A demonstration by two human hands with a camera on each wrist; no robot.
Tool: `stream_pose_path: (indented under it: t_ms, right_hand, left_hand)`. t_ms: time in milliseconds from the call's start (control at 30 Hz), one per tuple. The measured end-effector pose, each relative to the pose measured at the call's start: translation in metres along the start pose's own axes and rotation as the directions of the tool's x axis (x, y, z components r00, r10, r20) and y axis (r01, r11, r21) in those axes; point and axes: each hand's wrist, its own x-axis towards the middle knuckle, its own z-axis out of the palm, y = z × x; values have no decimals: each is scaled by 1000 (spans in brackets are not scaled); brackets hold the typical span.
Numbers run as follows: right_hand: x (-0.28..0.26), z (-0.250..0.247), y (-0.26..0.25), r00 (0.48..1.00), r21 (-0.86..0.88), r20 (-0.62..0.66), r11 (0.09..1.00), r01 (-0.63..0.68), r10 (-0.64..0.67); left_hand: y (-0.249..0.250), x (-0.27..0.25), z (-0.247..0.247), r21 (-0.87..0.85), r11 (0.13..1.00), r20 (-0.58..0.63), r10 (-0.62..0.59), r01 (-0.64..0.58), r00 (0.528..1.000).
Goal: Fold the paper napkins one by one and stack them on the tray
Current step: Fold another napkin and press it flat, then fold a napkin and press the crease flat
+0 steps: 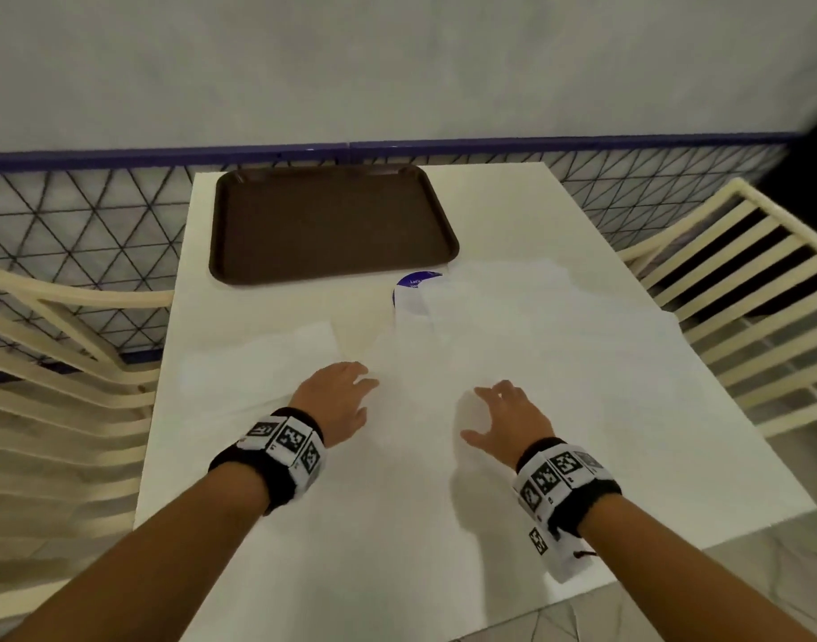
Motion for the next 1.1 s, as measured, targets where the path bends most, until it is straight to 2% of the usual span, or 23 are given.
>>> stream_pose_path:
  t_ms: [100, 233, 433, 567, 700, 833, 967, 1033, 1100]
  right_hand:
    - [-15, 12, 19, 997, 88, 64, 995, -40, 35]
    - [-17, 19, 24, 1000, 97, 13, 995, 6, -8]
    - [-17, 16, 31, 998, 64, 39, 996, 55, -58]
    - [-18, 17, 42, 991, 101, 68, 989, 111, -118]
    - [-14, 19, 52, 981, 180, 137, 977, 115, -141]
    - [-13, 19, 59, 975, 208, 153, 969, 130, -163]
    - [-14, 13, 62, 973, 230, 154, 964, 132, -170]
    - [-16, 5, 62, 977, 232, 128, 963, 135, -168]
    - [-16, -7, 62, 985, 197, 61, 970, 146, -160]
  left_hand:
    - [32, 20, 6, 13, 996, 52, 89, -90, 995]
    - [59, 38, 9, 30, 989, 96, 144, -147, 985]
    - [75, 57, 10, -47, 978, 47, 206, -204, 977]
    - [79, 72, 8, 32, 976, 148, 210, -217, 966]
    - [83, 84, 4, 5, 964, 228, 258, -266, 939]
    - [79, 89, 0, -59, 966, 266, 258, -251, 929]
    - [79, 89, -7, -138, 977, 325, 198, -161, 925]
    - [81, 90, -12, -152, 978, 304, 185, -144, 935]
    - [83, 95, -15, -124, 977, 226, 198, -174, 954]
